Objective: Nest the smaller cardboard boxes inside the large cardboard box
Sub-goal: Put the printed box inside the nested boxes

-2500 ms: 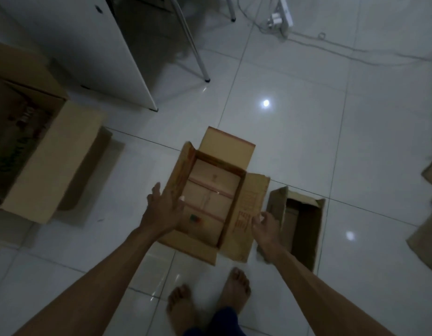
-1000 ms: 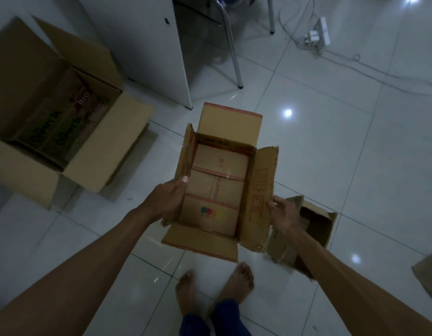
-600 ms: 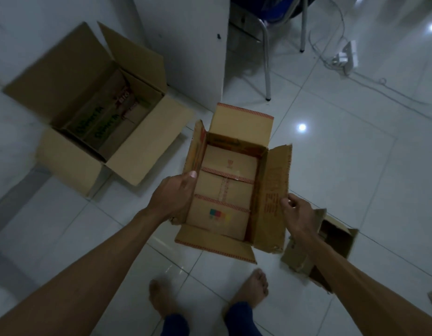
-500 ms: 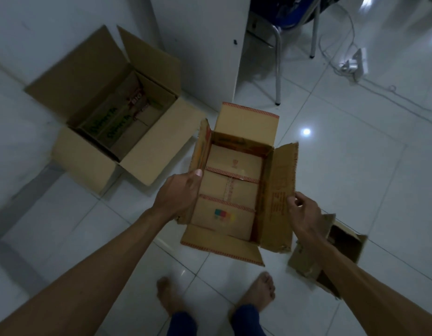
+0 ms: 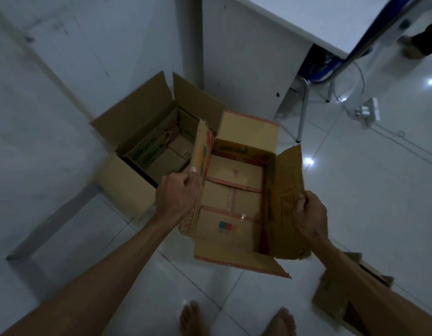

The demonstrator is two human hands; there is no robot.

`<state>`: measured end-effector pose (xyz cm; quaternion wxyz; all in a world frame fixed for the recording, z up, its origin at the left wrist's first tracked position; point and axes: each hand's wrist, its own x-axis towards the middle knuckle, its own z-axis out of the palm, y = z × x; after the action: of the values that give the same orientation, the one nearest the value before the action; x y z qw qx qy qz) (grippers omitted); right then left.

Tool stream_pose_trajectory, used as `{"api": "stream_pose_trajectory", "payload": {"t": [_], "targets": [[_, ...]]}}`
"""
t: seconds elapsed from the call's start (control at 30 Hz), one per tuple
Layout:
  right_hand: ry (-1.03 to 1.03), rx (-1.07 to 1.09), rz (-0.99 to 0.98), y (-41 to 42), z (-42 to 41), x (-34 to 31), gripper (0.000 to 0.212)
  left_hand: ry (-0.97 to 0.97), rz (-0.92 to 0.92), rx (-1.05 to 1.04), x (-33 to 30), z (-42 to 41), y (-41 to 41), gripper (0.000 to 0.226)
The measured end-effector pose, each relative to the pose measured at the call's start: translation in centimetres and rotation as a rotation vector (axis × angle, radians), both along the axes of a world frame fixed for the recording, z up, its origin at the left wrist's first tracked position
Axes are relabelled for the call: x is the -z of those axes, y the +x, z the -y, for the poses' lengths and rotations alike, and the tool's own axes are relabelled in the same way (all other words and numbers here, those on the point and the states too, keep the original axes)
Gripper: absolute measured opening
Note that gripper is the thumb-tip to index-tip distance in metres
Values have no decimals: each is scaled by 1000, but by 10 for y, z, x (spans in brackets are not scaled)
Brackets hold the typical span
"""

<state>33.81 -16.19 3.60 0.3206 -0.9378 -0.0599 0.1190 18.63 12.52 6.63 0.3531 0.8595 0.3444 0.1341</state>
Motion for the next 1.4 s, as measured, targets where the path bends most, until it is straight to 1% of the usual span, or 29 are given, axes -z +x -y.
{"api": "stream_pose_trajectory", "payload": {"t": [0.13,0.23,0.37,0.47,0.6,0.83,0.97,1.07,1.17,1.3,1.4], "targets": [[24,-63,36,13,-48,-19,31,45,16,-28,-15,-54,6,67],[62,-114,17,22,-83,-30,33,71,17,-46,-23,-93,12,65],[107,-216,-1,31,-134,-41,33,169,-24,-67,-33,-149,21,63],[131,-248,-20,39,-174,-38,33,245,-33,-45,-33,-192,29,66],[185,-279,-89,58,-227,-26,29,288,-62,-27,-27,-242,46,65],[143,-287,-162,88,-290,-2,31,287,-184,14,-3,-297,90,64],[122,-282,-208,97,-310,17,26,297,-196,117,8,-322,107,62],[120,-274,-250,98,-321,30,23,275,-201,133,25,-339,113,63],[120,-239,-252,98,-330,40,22,253,-206,167,43,-352,122,64],[96,-191,-268,92,-340,50,19,219,-250,209,63,-369,127,68],[106,-163,-295,81,-349,54,17,207,-234,209,75,-383,128,70]]}}
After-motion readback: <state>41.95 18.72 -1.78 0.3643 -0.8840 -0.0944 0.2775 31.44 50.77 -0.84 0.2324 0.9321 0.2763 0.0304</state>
